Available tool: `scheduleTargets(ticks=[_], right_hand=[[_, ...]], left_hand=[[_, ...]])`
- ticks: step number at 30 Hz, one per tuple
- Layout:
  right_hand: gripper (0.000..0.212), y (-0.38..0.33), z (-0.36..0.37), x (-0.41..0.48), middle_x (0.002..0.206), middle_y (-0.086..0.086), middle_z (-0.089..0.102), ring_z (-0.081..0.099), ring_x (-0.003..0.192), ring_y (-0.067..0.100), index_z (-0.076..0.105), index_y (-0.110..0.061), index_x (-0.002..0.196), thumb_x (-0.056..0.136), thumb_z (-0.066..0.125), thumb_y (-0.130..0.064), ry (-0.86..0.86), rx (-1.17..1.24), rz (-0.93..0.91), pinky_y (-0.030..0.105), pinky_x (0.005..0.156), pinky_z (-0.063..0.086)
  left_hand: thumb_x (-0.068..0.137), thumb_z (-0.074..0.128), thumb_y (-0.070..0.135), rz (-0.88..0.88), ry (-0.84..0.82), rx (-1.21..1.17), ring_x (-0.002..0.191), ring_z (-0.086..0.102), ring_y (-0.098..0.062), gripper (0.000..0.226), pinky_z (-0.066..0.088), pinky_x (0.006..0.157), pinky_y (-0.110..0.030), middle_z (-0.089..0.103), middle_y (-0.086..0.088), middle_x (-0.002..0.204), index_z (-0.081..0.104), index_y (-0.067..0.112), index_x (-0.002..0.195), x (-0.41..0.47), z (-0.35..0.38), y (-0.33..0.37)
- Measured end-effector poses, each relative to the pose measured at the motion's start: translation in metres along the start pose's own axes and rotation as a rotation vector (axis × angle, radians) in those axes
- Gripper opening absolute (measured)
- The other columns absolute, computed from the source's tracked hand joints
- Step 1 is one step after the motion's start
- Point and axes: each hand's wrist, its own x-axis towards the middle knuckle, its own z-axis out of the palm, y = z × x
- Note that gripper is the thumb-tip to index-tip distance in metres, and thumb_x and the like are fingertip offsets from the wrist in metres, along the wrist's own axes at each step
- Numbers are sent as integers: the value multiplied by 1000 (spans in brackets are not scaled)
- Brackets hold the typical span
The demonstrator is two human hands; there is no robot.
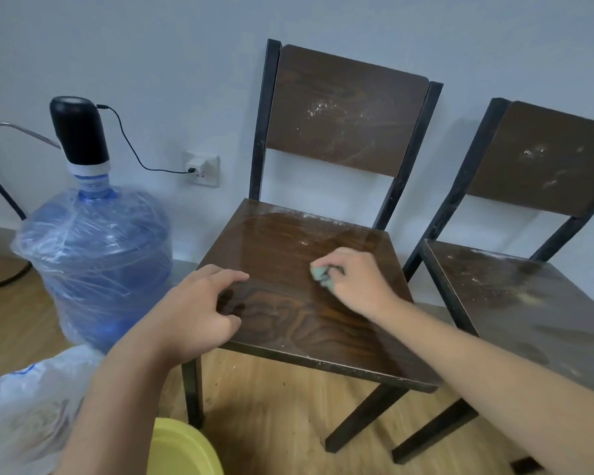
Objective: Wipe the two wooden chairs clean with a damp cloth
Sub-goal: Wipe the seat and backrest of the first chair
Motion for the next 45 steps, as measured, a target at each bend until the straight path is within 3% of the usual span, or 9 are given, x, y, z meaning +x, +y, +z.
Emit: scheduleTargets(ticks=[4,7,9,12,16,24,32,40,45], right_hand=[[40,-53,29,-47,108,-2,71,58,103,14,76,-18,110,90,52,8,-259,-21,-439,28,93,48],[38,-50,2,-73,107,-3,68,57,104,10,75,-16,111,93,51,7,-450,13,-537,27,90,48],[39,-29,-22,-66,104,-9,68,60,103,7,77,-19,107,92,53,8,-461,-5,-455,22,90,48],[41,25,-42,-16,107,-14,66,60,99,1,77,-28,107,96,51,2,-107,-131,-69,17,91,48],[31,84,-39,70,121,15,68,66,102,28,70,-7,122,99,50,0,239,-222,368,34,92,54],[22,13,38,146,99,12,73,68,97,29,78,-8,101,90,61,1,252,-137,253,35,86,57],[22,-68,105,172,104,13,71,66,99,30,77,-15,104,93,62,-3,-33,-162,-180,41,95,55],[13,75,3,154,88,13,67,65,80,27,72,-3,100,89,65,1,224,-411,345,34,71,55],[20,11,57,180,101,12,73,69,93,27,78,-10,105,92,64,-2,225,-202,218,32,82,58]], left_hand=[[86,69,21,-35,-7,15,121,51,-17,65,51,102,-39,49,9,135,48,35,146,1,-2,-5],[82,67,24,-70,-7,50,126,47,-20,69,48,106,-43,45,10,138,47,35,147,2,-7,-9],[82,65,31,-80,4,57,131,45,-19,70,42,111,-44,43,12,142,44,35,149,3,-7,-9],[88,61,53,-87,99,132,137,41,-15,68,33,118,-46,40,14,149,39,39,151,6,0,-4],[85,51,72,-97,229,195,138,38,-12,75,31,117,-46,36,16,148,35,40,151,12,11,6],[85,58,63,-163,316,106,136,40,-11,73,43,109,-44,32,17,146,34,38,150,17,16,-2],[86,61,58,-182,339,134,136,40,-10,73,45,108,-46,32,18,148,31,40,151,21,18,11],[88,63,48,-212,356,62,137,40,-14,74,44,111,-40,40,9,148,31,34,153,15,16,7],[82,64,45,-259,343,-40,118,52,-12,66,50,103,-37,58,13,124,38,38,142,10,10,-1]])
